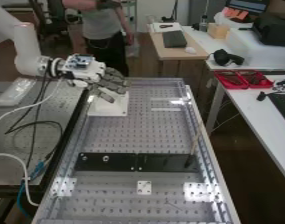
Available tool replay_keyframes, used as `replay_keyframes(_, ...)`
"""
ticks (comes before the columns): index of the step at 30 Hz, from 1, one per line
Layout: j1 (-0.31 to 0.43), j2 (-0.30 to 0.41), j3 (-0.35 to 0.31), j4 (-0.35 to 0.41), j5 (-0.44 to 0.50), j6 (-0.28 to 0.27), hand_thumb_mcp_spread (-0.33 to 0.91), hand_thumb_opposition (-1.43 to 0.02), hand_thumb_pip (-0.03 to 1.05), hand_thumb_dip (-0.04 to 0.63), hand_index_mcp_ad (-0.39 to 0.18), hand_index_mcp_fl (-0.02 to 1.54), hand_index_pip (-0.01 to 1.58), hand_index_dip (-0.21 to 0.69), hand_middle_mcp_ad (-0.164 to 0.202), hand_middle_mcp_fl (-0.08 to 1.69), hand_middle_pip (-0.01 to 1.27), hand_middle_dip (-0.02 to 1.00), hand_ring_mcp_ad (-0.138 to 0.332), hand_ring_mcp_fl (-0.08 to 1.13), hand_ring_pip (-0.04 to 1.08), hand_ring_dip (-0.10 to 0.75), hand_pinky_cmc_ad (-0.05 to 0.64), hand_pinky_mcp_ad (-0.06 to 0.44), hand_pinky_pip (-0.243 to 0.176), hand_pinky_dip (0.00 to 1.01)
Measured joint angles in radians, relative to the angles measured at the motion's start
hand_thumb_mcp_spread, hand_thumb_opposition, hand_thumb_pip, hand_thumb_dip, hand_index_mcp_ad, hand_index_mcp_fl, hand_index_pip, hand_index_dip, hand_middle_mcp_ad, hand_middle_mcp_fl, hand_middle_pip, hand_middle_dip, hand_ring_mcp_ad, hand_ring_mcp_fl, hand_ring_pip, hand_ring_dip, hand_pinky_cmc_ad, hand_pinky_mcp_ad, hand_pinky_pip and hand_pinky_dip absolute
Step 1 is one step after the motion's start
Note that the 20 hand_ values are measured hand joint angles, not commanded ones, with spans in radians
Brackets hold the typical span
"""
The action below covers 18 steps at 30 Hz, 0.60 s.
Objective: Grab the bearing and place it in the white container
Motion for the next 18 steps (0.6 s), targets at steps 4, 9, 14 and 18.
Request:
replay_keyframes(4, -0.027, 0.086, 0.009, -0.037, -0.031, -0.055, 0.29, -0.78, 0.71, 0.253, -0.119, 0.02, 0.63, 0.086, 0.063, 0.07, 0.12, 0.24, 0.150, 0.00, 0.16, 0.136, 0.358, 0.309, -0.089, 0.58)
replay_keyframes(9, -0.093, 0.181, 0.055, -0.109, -0.096, -0.124, 0.27, -0.78, 0.66, 0.251, -0.119, 0.10, 0.32, 0.122, 0.059, 0.07, 0.12, 0.24, 0.150, 0.00, 0.15, 0.133, 0.365, 0.312, -0.096, 0.58)
replay_keyframes(14, -0.188, 0.243, 0.139, -0.191, -0.165, -0.164, 0.27, -0.76, 0.62, 0.239, -0.119, 0.14, 0.18, 0.187, 0.063, 0.07, 0.12, 0.24, 0.150, 0.00, 0.11, 0.133, 0.363, 0.311, -0.096, 0.58)
replay_keyframes(18, -0.268, 0.256, 0.238, -0.284, -0.242, -0.201, 0.27, -0.76, 0.61, 0.236, -0.117, 0.15, 0.15, 0.218, 0.059, 0.07, 0.12, 0.24, 0.150, 0.00, 0.11, 0.133, 0.382, 0.311, -0.096, 0.58)
